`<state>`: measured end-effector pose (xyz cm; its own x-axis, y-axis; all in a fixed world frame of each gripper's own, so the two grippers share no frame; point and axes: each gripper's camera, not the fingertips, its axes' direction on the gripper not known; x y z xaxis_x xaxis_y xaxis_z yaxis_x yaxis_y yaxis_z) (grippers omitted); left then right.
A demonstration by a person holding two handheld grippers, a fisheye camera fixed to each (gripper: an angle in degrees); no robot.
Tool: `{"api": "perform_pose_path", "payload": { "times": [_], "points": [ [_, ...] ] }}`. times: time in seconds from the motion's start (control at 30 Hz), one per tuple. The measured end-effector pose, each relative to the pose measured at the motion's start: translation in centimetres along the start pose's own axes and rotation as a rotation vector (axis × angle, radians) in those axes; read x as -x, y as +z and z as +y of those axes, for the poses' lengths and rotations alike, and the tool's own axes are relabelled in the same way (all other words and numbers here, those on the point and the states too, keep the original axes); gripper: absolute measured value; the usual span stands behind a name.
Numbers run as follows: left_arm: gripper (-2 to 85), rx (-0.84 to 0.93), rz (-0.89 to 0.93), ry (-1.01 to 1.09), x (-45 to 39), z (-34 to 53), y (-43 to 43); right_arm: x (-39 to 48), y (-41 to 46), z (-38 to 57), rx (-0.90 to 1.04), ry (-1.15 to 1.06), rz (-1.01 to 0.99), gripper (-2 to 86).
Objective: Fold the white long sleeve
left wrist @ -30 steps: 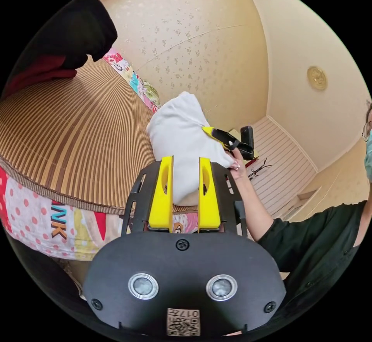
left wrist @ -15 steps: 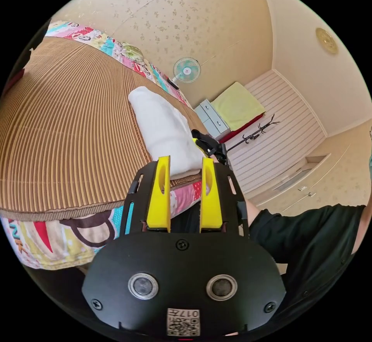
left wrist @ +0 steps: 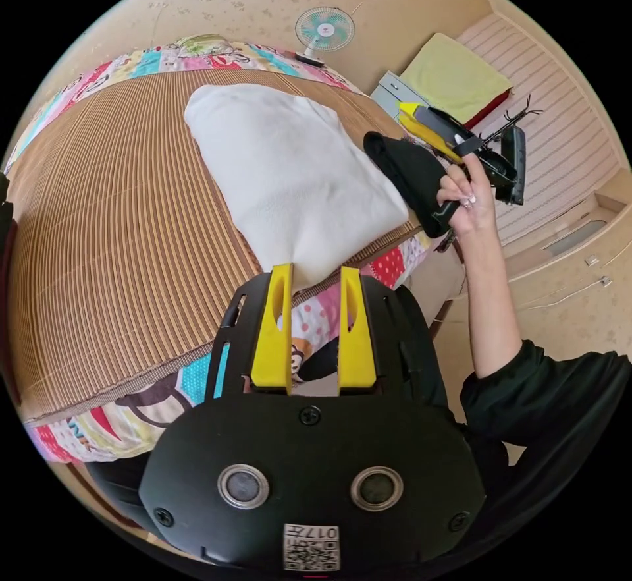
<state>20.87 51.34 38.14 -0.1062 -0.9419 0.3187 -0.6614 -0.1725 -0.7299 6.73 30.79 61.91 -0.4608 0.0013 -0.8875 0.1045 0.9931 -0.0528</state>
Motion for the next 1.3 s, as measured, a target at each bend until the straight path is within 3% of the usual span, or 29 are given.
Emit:
{"api": "perform_pose_path", "payload": {
  "times": [0.13,0.2,0.27,0.37,0.5,0.67,0.77,0.93,1.03,1.3],
  "points": [
    [11.4,-0.076,0.094,-0.087,1.2,0.7,-2.3,-2.9,8.6,2.1,0.265,0.025,0.100,8.0],
    [11.8,-0.071,0.117,-0.120,1.8,0.3,-3.0,-6.4,6.6,4.5,0.086,0.114,-0.055,7.8],
    [12.6,-0.092,0.138,-0.141,2.5,-0.2,-4.3,-9.3,4.3,4.7,0.060,0.233,-0.173,8.0],
    [13.2,-0.187,0.205,-0.191,4.4,-1.9,-6.4,-12.2,1.4,4.9,0.024,0.301,-0.176,9.6],
    [17.0,-0.162,0.224,-0.266,7.3,-7.7,-5.3,-16.2,2.2,4.8,0.176,0.383,-0.256,15.2],
    [19.6,-0.128,0.300,-0.387,10.1,-12.9,-2.3,-19.3,3.2,5.3,0.167,0.443,-0.419,17.2],
    [20.1,-0.089,0.289,-0.415,10.8,-15.1,-0.9,-19.7,4.0,4.2,0.227,0.429,-0.444,17.3],
    [17.4,-0.068,0.469,-0.431,11.5,-15.4,1.9,-19.1,5.4,3.6,0.315,0.398,-0.438,16.1],
    [16.7,-0.061,0.485,-0.413,11.1,-14.4,1.6,-18.4,4.7,4.3,0.338,0.378,-0.455,15.0],
    [15.0,-0.220,0.551,-0.388,9.7,-7.1,-6.3,-13.0,5.1,8.1,0.208,0.390,-0.823,12.8]
  ]
}}
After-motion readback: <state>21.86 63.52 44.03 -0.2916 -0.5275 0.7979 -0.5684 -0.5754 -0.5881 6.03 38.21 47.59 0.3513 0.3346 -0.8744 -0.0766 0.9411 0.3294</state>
